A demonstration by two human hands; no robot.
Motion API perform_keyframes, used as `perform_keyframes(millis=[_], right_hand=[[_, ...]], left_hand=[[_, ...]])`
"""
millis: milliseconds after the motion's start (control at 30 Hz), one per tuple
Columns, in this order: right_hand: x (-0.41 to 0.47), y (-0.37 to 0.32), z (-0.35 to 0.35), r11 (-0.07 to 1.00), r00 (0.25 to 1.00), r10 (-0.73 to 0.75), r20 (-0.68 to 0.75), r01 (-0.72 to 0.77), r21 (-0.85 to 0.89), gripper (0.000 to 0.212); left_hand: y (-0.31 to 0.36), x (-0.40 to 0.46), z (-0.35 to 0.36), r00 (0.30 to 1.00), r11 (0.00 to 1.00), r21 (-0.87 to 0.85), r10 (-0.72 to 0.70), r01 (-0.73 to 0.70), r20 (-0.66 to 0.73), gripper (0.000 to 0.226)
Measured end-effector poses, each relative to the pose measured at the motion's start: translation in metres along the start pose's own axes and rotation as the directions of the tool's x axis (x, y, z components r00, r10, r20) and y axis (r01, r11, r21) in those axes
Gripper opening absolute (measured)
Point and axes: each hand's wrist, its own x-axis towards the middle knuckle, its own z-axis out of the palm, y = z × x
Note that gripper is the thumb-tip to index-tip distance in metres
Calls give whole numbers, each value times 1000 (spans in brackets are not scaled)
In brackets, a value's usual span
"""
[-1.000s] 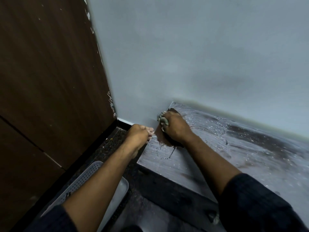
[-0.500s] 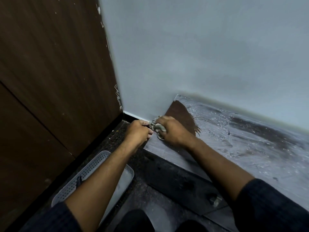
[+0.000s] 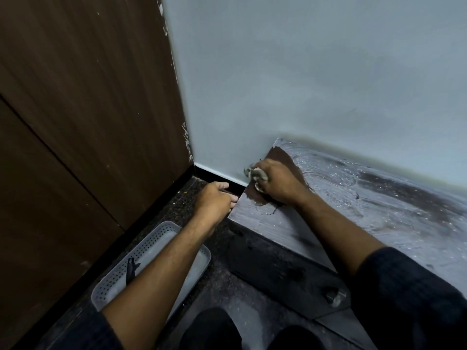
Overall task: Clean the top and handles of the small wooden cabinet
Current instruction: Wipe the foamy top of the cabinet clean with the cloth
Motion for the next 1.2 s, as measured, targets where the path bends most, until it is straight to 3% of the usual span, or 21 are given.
perform_keyframes(millis=[100,233,333,467,567,667,833,1000,1200], right_hand=[[1,-14,11,999,997,50,-66,-50,-2,24],[-33,-42,31,987,984,-159,76,156,36,20],[-29,-33,15,993,988,-119,98,118,9,24],[-19,-36,12,1000,999,7,-32,-8,-11,19],[-47,-61,30,992,992,-118,34,116,39,15],[-58,-57,25,979,971,-202,128,199,36,26],[-40,-54,23,999,999,-41,-32,41,-18,21],[-71,-69,31,976,970,-216,113,217,9,22],[-49,-65,25,1000,999,-10,-32,9,-27,28]], left_hand=[[-1,1,-5,998,998,62,19,-15,-67,47],[6,1,-6,980,976,208,104,-68,-169,38],[6,-5,-4,977,951,283,168,-126,-132,31],[5,-10,-10,979,954,261,180,-150,-92,29],[8,-8,-14,972,961,227,193,-159,-135,28],[8,-7,-15,976,962,216,193,-168,-103,27],[5,-13,-14,974,958,219,209,-187,-82,24],[7,-15,-11,975,955,237,205,-181,-82,25],[13,-25,-10,949,904,336,307,-267,-73,25]])
